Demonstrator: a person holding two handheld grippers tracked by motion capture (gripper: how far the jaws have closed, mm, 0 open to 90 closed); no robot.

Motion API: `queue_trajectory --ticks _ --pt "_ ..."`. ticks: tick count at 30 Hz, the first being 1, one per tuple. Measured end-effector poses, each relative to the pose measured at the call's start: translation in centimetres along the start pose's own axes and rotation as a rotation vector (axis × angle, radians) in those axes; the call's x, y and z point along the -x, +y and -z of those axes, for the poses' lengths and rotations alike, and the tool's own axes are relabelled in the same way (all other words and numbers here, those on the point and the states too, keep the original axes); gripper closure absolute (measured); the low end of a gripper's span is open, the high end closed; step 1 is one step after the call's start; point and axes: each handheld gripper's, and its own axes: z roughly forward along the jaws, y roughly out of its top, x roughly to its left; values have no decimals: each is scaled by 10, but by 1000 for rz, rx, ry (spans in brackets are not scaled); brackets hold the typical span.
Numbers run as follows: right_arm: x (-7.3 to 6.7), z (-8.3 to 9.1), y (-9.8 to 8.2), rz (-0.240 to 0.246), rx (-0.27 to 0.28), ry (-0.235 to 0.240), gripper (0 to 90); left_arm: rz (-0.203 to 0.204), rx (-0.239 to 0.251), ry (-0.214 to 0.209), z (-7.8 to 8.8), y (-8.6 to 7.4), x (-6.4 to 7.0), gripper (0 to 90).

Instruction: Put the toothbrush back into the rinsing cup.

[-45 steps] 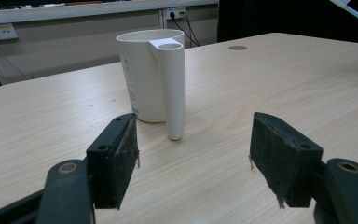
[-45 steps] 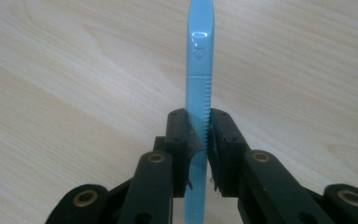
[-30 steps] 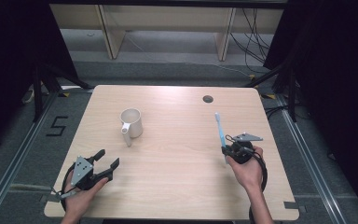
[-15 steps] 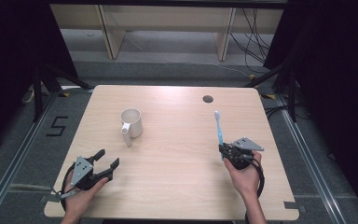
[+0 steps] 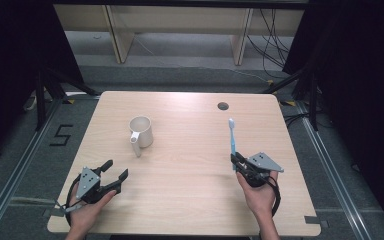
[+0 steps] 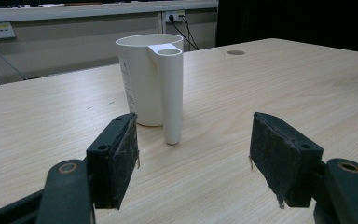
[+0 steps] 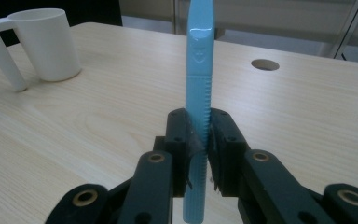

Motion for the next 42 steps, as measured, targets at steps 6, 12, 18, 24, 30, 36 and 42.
queue_trajectory --ticks 6,12,18,24,30,36,42 --pt "-5 1 1 1 43 5 793 1 -12 0 0 -1 0 319" --pt "-10 1 -1 -7 63 31 793 16 -11 -10 -3 -1 1 319" --pt "-21 0 1 -24 86 65 793 25 -10 -27 -4 1 3 318" --pt "-29 -2 -1 -7 89 89 793 28 -8 -61 -9 5 8 319" --pt "-39 -3 -2 -32 96 115 793 24 36 -110 -17 13 14 321" --pt "-46 -4 0 11 118 120 793 39 24 -147 -22 24 20 324" --pt "-54 -8 1 2 130 140 793 70 54 -220 -32 36 24 325"
